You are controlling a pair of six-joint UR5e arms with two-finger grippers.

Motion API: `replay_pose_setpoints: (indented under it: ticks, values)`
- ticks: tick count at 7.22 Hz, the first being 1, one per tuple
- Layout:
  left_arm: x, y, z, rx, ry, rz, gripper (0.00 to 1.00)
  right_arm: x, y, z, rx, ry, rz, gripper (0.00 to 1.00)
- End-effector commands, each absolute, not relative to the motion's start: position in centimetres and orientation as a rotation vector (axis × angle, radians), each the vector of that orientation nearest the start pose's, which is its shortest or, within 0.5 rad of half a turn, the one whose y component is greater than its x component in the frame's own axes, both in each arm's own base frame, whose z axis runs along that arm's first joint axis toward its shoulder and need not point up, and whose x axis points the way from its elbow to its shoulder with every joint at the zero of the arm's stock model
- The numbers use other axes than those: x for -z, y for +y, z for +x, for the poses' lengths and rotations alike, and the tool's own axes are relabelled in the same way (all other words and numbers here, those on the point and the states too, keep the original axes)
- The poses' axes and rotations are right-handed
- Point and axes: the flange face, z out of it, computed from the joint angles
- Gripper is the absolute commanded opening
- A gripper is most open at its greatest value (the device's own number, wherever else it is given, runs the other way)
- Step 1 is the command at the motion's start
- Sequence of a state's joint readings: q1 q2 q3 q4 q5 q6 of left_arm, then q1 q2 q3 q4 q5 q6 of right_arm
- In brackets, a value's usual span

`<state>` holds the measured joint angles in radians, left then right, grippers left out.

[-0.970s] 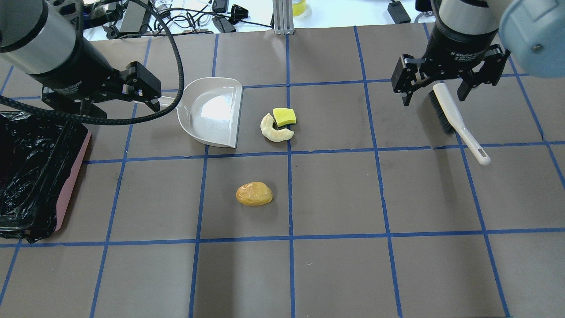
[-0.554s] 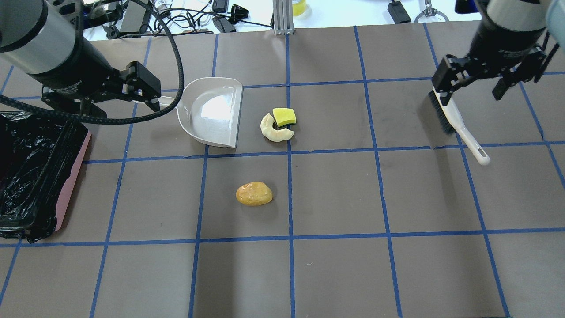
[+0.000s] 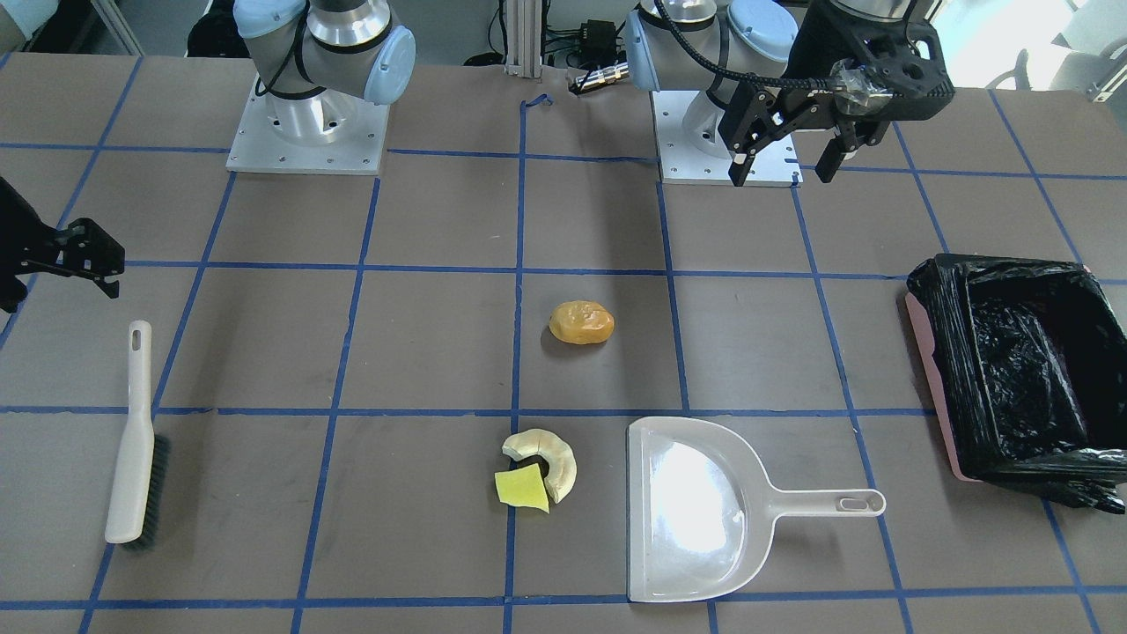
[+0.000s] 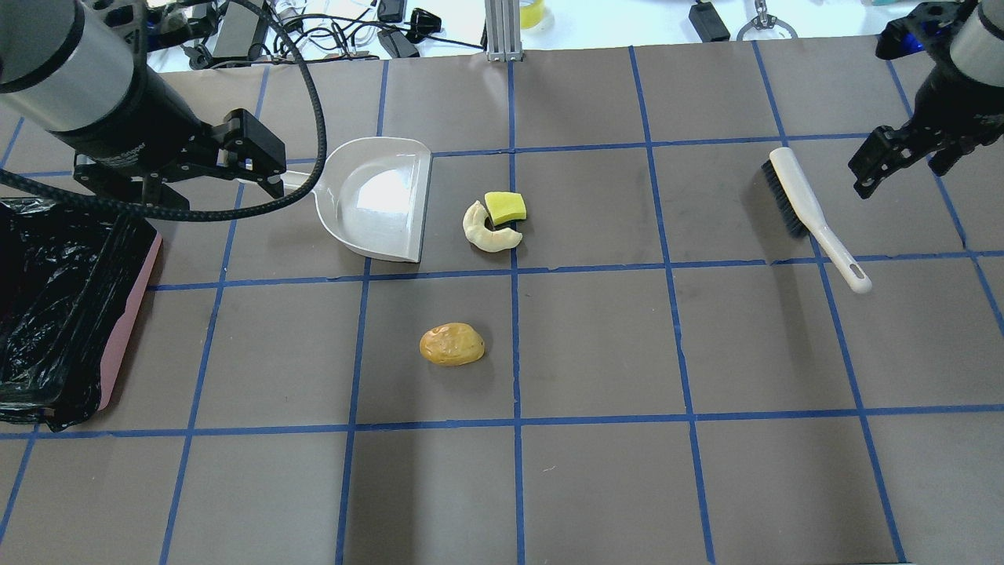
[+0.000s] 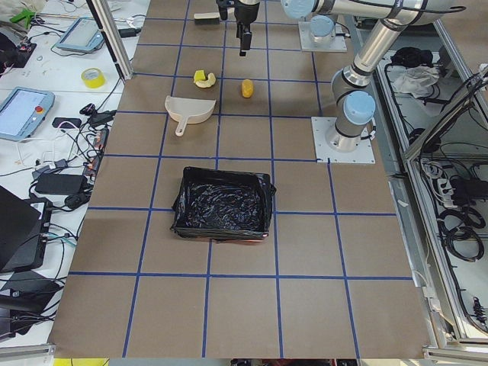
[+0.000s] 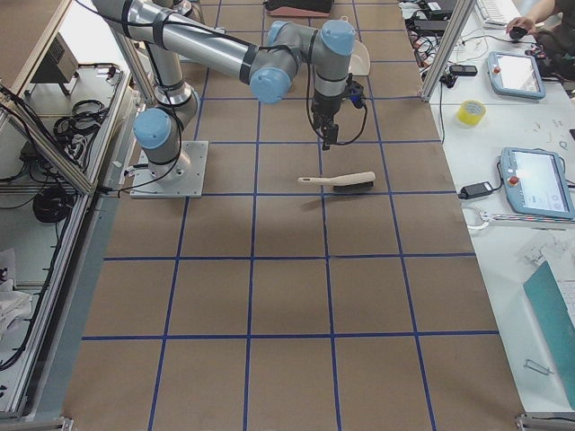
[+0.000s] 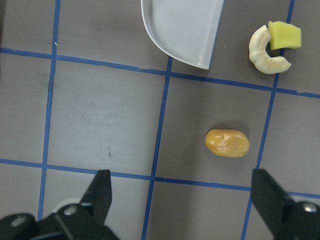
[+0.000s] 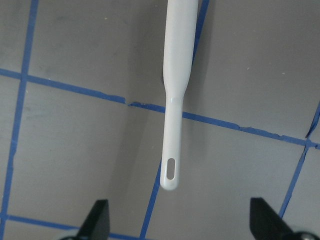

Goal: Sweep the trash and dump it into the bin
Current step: 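Move the right gripper down to the white-handled brush handle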

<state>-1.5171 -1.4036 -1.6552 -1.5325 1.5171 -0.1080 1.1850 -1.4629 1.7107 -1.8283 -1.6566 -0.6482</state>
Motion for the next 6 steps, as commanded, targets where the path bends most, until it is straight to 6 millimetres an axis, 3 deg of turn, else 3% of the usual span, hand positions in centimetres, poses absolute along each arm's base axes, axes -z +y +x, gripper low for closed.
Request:
replay_pose_setpoints:
  ticks: [1, 3, 6]
  values:
    - [-52.7, -43.8, -11.5, 0.191, 3.183, -0.252, 1.0, -31.6, -54.1, -10.4, -0.034, 3.186, -0.483, 1.0]
    - [-52.7, -43.8, -11.5, 0.191, 3.183, -0.252, 1.0, -26.2, -52.5, -9.7, -0.057, 3.177, -0.483, 1.0]
    - [-52.8, -43.7, -11.5, 0.194, 3.181, -0.252, 1.0, -23.0, -53.0, -10.0, -0.07, 3.174, -0.476, 0.96]
